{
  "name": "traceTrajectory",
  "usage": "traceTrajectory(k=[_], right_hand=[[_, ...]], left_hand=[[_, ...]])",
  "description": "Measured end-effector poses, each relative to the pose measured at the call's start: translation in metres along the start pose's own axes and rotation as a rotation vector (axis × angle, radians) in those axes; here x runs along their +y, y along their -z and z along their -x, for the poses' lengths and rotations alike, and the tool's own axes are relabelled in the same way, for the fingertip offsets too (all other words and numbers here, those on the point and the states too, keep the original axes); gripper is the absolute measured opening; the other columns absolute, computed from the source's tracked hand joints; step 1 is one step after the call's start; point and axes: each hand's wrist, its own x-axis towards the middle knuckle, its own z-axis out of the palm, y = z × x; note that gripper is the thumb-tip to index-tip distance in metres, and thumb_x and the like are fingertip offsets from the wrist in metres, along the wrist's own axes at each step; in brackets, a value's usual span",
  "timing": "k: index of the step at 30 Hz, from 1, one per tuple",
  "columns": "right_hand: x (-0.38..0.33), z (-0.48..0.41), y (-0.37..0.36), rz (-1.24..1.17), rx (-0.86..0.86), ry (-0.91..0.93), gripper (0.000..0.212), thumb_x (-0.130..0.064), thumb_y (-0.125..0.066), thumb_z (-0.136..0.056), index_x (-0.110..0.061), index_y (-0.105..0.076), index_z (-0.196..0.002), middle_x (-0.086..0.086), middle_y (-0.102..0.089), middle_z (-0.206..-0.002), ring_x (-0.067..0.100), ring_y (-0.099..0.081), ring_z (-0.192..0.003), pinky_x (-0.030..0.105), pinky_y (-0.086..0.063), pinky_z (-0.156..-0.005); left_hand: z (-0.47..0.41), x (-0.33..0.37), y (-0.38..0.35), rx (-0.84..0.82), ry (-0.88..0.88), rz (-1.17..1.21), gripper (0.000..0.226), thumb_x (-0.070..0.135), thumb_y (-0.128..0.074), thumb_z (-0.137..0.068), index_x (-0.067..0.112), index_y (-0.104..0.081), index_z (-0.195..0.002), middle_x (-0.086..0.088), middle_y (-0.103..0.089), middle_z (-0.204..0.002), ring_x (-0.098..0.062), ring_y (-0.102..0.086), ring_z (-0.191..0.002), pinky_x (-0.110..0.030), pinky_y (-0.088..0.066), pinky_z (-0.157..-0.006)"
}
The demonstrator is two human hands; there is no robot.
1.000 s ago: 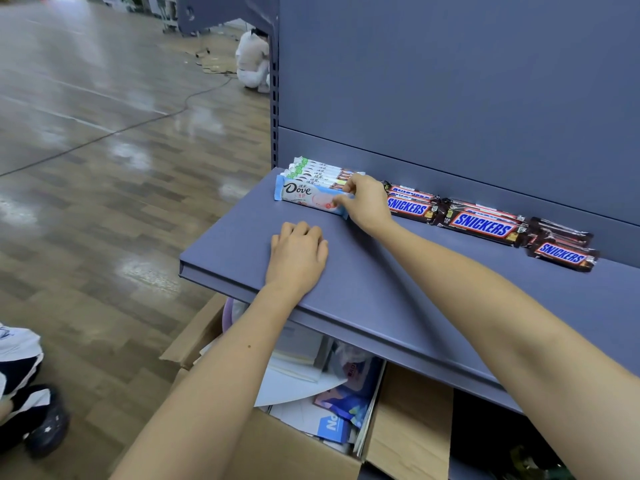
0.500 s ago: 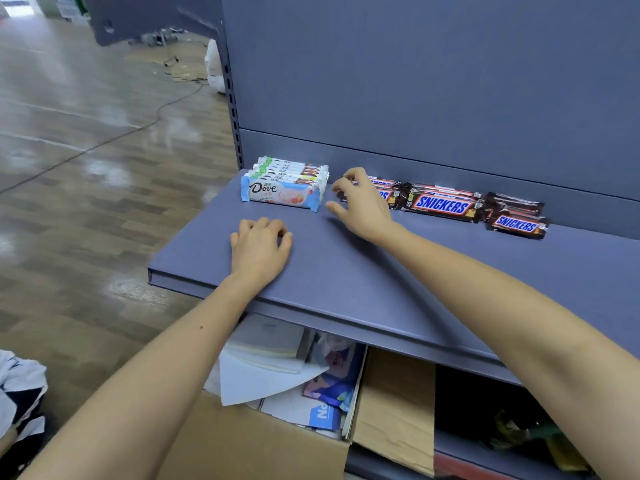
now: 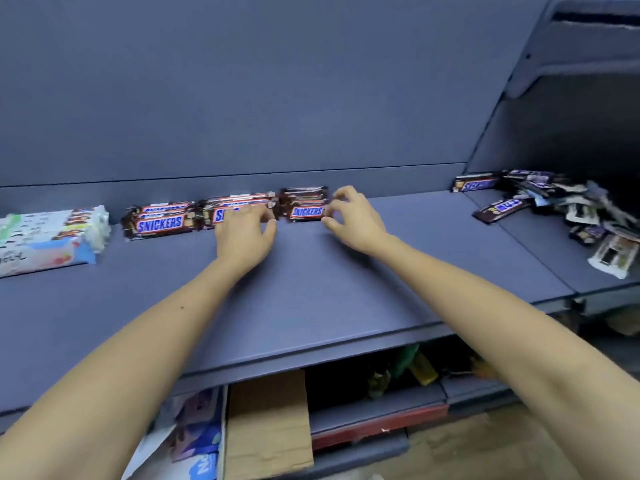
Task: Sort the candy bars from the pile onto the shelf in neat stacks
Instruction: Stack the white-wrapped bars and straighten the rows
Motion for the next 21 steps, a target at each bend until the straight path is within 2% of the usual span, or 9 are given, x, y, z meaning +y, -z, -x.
traceTrajectory(k=[5,13,17,21], right_hand=[[0.110,0.036,0.054,0.004,0.032,-0.172,0.021,-0.028,-0.053,-0.092,-0.014,-0.066,-0.100,0.000,-0.044,-0.129,0.018,-0.040,-0.123,0.033,-0.041,-0.092],[0.246,0.095,0.125,0.086,0.140,-0.333,0.022,-0.023,-0.055,-0.090,-0.011,-0.063,-0.106,0.004,-0.047,-0.126,0.024,-0.042,-0.120,0.031,-0.037,-0.096],[0.295,0.111,0.151,0.152,0.170,-0.380,0.025,-0.022,-0.055,-0.091,-0.011,-0.060,-0.113,0.008,-0.047,-0.126,0.027,-0.040,-0.120,0.035,-0.037,-0.100],[0.324,0.102,0.168,0.195,0.228,-0.373,0.032,-0.018,-0.055,-0.089,-0.011,-0.055,-0.121,0.009,-0.049,-0.127,0.026,-0.040,-0.123,0.033,-0.035,-0.100]], left_hand=[[-0.016,0.104,-0.063,-0.075,-0.124,0.128,0.022,0.023,-0.047,-0.090,0.015,-0.063,-0.102,-0.009,-0.063,-0.112,-0.034,-0.050,-0.109,-0.040,-0.039,-0.088],[-0.028,0.249,-0.146,-0.198,-0.286,0.153,0.026,0.025,-0.044,-0.092,0.014,-0.060,-0.110,-0.008,-0.058,-0.119,-0.033,-0.044,-0.117,-0.039,-0.036,-0.093],[-0.032,0.303,-0.180,-0.211,-0.352,0.130,0.028,0.028,-0.046,-0.092,0.014,-0.057,-0.114,-0.008,-0.055,-0.125,-0.033,-0.042,-0.120,-0.041,-0.036,-0.095],[-0.042,0.336,-0.206,-0.232,-0.314,0.096,0.039,0.035,-0.048,-0.091,0.016,-0.048,-0.125,-0.010,-0.046,-0.135,-0.033,-0.037,-0.124,-0.042,-0.033,-0.098]])
